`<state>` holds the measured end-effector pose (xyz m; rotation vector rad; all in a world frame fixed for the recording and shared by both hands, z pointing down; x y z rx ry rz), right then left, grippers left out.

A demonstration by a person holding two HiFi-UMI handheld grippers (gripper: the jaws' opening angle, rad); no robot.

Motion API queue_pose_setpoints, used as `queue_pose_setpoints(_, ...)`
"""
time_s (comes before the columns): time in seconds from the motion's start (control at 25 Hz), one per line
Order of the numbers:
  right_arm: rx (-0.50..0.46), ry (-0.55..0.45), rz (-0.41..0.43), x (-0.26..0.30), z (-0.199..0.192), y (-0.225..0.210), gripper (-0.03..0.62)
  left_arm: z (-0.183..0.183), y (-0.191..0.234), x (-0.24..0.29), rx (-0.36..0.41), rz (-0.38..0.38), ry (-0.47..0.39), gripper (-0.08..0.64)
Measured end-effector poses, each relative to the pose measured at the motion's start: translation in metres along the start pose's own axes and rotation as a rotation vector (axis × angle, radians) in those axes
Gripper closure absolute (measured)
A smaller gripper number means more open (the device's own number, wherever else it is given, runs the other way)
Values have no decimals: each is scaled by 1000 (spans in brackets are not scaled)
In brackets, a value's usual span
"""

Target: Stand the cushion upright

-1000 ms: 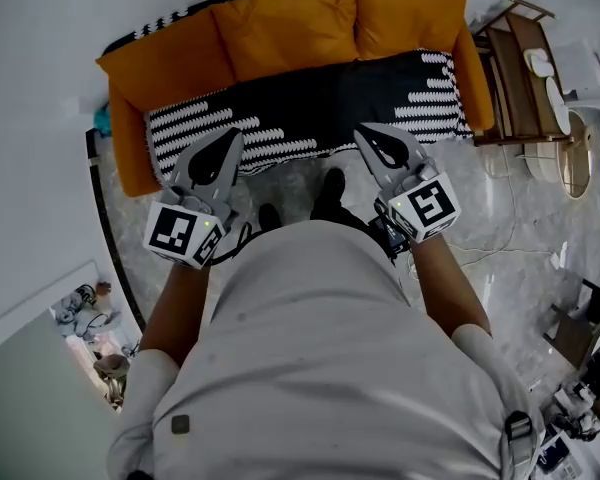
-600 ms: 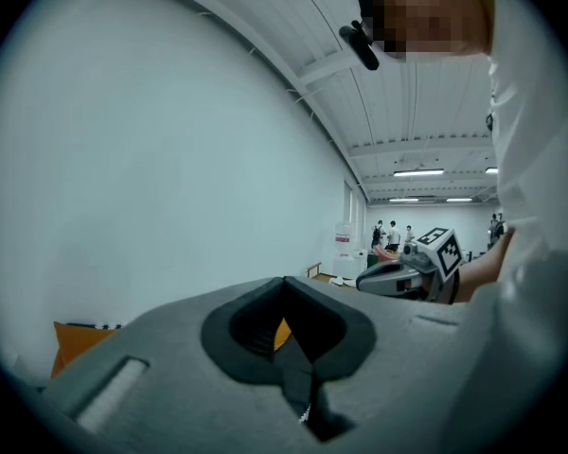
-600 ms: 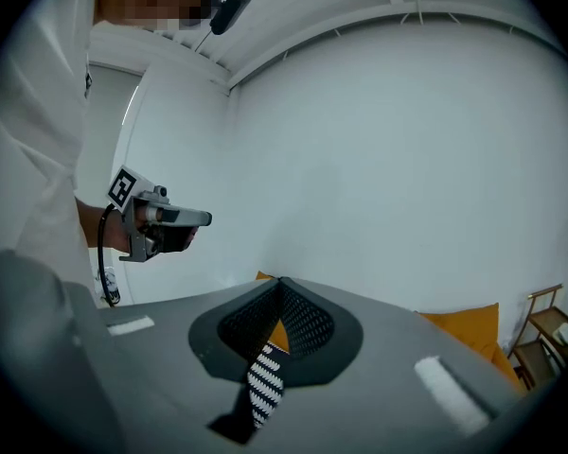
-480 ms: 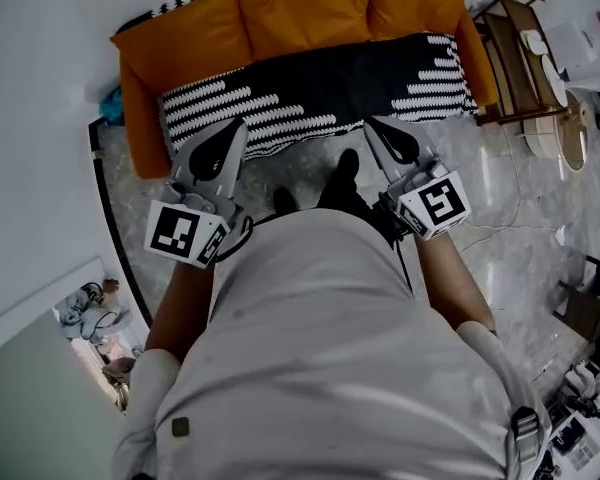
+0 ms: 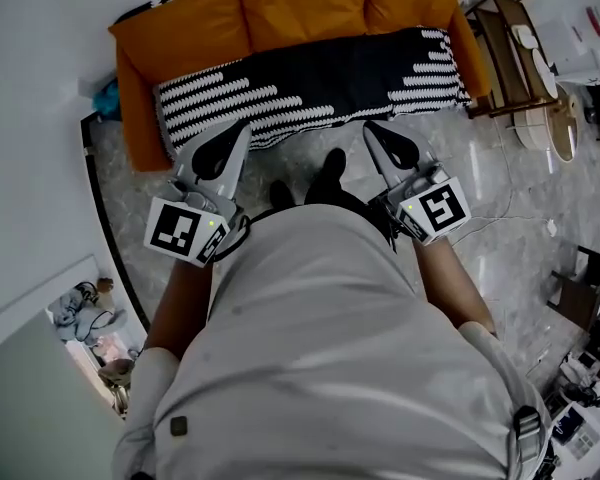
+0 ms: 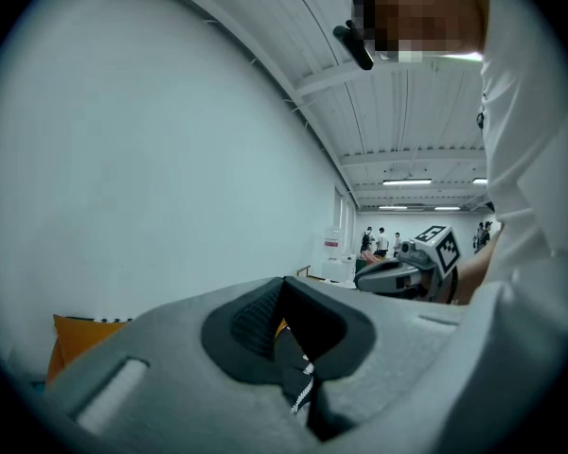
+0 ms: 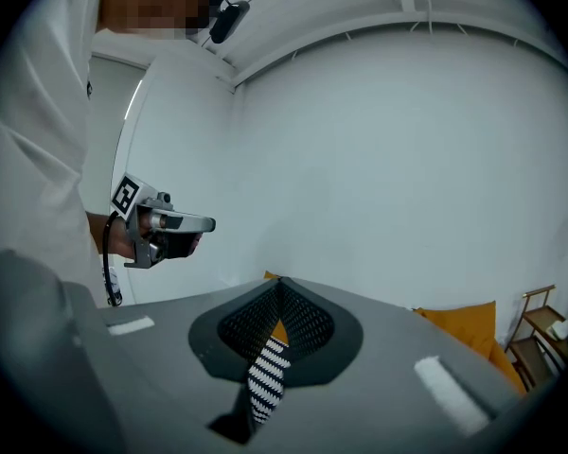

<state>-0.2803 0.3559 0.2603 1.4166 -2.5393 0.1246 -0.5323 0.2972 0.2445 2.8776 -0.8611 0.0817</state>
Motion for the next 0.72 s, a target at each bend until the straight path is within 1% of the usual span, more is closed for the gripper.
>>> queue_pose_setpoints(0.24, -17, -10, 3, 1, 9, 5, 581, 1, 2, -2, -12, -11, -6, 557)
queue_pose_setpoints(0.72, -20, -27, -2, -1, 19, 4, 581, 11, 1, 6, 7, -38, -16, 557)
Point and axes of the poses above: the fingertips, and each gripper's own axes: x forward along the fingers, y to its left, z out of its top, the point moved 7 cm from there along -x, backward along the fingers
